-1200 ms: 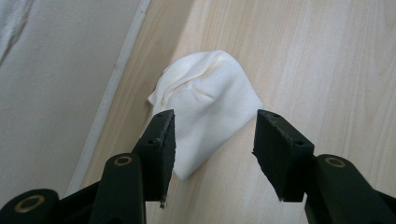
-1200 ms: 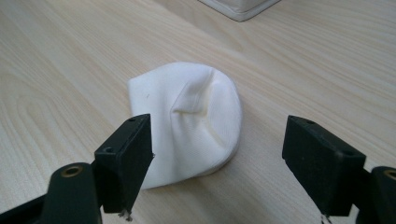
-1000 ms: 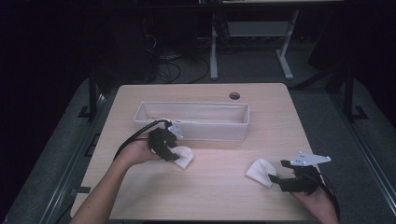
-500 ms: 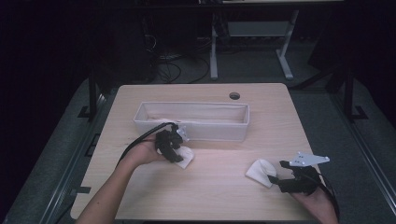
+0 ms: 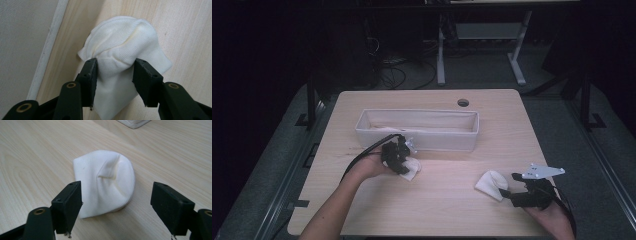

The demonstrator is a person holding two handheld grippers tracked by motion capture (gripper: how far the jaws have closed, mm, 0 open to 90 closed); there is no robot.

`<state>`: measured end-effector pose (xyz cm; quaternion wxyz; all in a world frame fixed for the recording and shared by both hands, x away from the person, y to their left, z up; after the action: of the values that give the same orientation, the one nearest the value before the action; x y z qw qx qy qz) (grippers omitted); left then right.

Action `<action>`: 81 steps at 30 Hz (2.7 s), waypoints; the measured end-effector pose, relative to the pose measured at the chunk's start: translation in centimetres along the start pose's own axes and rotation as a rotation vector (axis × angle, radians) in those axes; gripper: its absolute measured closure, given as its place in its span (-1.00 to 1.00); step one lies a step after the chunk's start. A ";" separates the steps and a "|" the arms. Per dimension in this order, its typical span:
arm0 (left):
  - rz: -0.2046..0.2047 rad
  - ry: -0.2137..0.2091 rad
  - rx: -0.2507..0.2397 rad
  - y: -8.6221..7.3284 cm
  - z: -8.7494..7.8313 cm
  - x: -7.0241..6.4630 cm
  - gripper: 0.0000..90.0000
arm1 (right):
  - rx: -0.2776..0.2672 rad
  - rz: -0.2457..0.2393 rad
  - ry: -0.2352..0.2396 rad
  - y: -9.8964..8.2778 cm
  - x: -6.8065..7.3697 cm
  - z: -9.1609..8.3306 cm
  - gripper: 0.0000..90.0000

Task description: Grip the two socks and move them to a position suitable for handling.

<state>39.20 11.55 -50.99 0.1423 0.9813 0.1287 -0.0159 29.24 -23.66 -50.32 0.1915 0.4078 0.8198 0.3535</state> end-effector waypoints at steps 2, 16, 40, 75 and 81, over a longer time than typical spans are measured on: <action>0.004 0.012 0.010 0.0 0.0 0.0 0.30 | 0.002 -0.001 0.004 0.0 0.1 0.0 -0.45; -0.032 0.031 0.000 -0.1 -0.2 0.0 0.82 | 0.013 -0.010 -0.001 -0.1 0.2 0.1 -0.45; -0.082 0.037 -0.054 0.1 -1.3 0.1 0.69 | 0.020 -0.022 -0.004 -0.3 0.3 0.1 -0.45; -0.138 0.070 -0.131 0.7 -3.8 -0.8 0.94 | 0.019 -0.043 0.001 -0.1 0.6 0.2 -0.45; -0.126 0.074 -0.175 1.6 -5.4 -1.7 0.94 | 0.018 -0.050 -0.002 0.0 0.7 0.2 -0.45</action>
<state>37.91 11.18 -45.24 0.2211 0.9551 0.1960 0.0229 28.95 -23.06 -50.45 0.1973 0.3892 0.8328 0.3406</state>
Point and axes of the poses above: each handheld gripper's, and its own axes: z roughly forward along the jaws, y roughly out of its top, x roughly to its left, the point moved 8 cm from there along z, roughly forward along the jaws, and after that the axes turned 7 degrees about -y, right-handed, at the moved point
